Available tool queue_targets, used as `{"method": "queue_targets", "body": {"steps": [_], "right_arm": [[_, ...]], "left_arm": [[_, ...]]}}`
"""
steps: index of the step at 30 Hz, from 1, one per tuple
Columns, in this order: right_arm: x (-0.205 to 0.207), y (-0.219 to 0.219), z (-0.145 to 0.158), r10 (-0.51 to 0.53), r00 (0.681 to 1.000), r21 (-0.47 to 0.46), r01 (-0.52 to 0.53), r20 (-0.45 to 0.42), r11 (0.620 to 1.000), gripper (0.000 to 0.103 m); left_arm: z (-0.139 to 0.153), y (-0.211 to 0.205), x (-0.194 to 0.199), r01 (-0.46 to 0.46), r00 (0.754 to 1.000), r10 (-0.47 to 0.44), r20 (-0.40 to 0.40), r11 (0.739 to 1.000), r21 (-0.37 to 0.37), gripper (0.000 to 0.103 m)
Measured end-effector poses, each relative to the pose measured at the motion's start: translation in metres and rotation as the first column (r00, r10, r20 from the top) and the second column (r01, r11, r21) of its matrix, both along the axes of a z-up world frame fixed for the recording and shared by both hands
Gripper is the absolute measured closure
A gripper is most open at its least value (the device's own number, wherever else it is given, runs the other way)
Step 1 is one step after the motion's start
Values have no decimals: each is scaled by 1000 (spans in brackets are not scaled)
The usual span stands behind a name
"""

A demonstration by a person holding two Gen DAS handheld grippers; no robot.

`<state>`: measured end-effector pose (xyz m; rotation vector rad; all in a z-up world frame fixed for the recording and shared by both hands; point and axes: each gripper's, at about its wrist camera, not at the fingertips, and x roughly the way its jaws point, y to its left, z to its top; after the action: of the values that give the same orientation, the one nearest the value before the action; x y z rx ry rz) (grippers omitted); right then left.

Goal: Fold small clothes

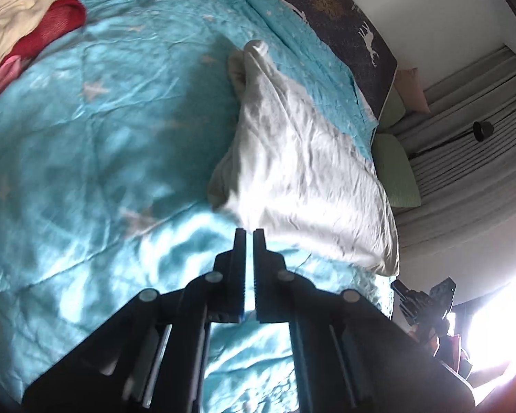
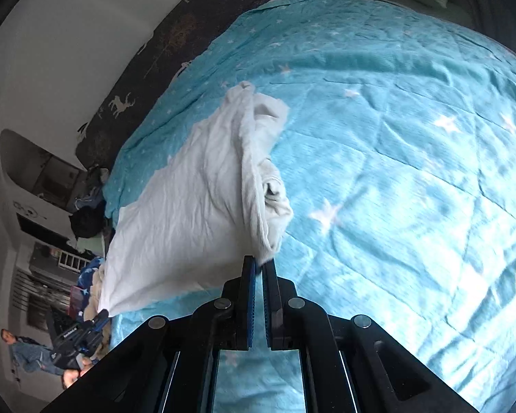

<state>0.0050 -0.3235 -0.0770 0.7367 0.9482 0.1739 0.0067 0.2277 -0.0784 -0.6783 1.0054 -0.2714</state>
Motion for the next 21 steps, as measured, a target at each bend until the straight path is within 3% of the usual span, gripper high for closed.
{"method": "queue_targets", "body": {"steps": [2, 5, 6, 9, 10, 12, 18, 21], "right_arm": [[-10, -9, -4, -17, 1000, 1, 17, -21, 1000, 99], [-15, -15, -4, -57, 997, -70, 54, -45, 996, 96], [-14, -14, -1, -62, 997, -96, 58, -41, 994, 94], [-12, -1, 12, -29, 1000, -132, 29, 0, 991, 87], [-11, 7, 18, -10, 1000, -149, 12, 15, 989, 85], [-3, 29, 30, 40, 998, -194, -28, 53, 981, 84], [30, 106, 51, 227, 969, -246, -196, 103, 949, 79], [42, 154, 58, 345, 934, -343, -295, 95, 892, 73]], "left_arm": [[-4, 9, -1, -30, 999, 30, -24, 999, 19, 99], [0, 6, -2, -49, 999, 51, -11, 995, 91, 99], [-1, 4, -2, -41, 999, 42, -4, 994, 106, 93], [-1, -7, 2, 4, 1000, -3, -7, 992, 125, 50], [-3, -10, 4, 8, 1000, -7, -7, 992, 128, 47], [-7, -13, 11, 13, 1000, -10, -19, 992, 123, 47], [-18, 2, 25, -72, 997, 73, -34, 997, 7, 47], [-17, 7, 28, -89, 996, 89, -27, 996, -1, 47]]}}
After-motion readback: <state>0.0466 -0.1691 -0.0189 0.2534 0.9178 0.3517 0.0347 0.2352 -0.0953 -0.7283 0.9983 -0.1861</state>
